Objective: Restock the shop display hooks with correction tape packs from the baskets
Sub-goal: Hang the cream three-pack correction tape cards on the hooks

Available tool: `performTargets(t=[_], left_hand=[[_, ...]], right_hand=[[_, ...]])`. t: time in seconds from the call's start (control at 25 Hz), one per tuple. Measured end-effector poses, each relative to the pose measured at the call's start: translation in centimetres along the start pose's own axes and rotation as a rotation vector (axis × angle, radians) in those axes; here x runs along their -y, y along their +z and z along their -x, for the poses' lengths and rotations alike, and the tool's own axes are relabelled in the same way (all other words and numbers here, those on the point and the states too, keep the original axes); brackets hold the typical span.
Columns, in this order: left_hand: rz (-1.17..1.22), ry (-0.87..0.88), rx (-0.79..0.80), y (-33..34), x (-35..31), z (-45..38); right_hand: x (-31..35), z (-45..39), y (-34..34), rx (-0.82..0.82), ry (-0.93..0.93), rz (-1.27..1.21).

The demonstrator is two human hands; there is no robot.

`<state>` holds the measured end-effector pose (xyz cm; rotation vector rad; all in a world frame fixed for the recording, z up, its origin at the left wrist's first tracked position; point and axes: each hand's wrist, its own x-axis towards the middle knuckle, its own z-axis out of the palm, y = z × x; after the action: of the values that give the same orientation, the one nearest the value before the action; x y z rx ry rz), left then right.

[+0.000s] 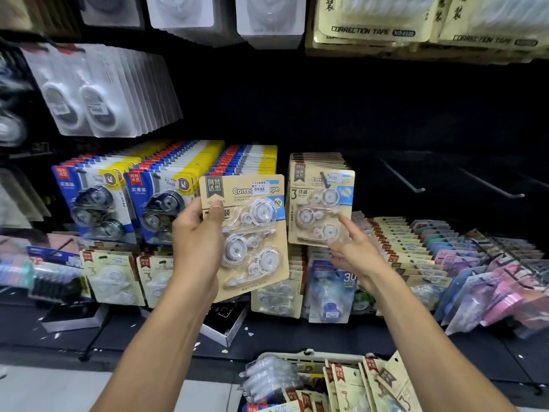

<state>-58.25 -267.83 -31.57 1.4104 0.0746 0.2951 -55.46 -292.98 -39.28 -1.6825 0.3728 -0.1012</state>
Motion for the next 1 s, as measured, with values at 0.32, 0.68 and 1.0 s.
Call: performTargets(t=[0.32,0.68,1.0], left_hand=[[0.319,-0.27,0.166,2.0,0.1,-0.1],[-1.251,0.234,0.434,1.1,2.4,0.3],[-1.196,0.206,0.508,1.0,3.1,0.6]], right_hand=[[2.5,6.1,2.4,0.357,-0.188,-0.154],[0.1,6.2,-1.5,-0.029,-0.16,-0.208],[0.4,6.6,-1.2,-0.266,-0.193,-0.306]])
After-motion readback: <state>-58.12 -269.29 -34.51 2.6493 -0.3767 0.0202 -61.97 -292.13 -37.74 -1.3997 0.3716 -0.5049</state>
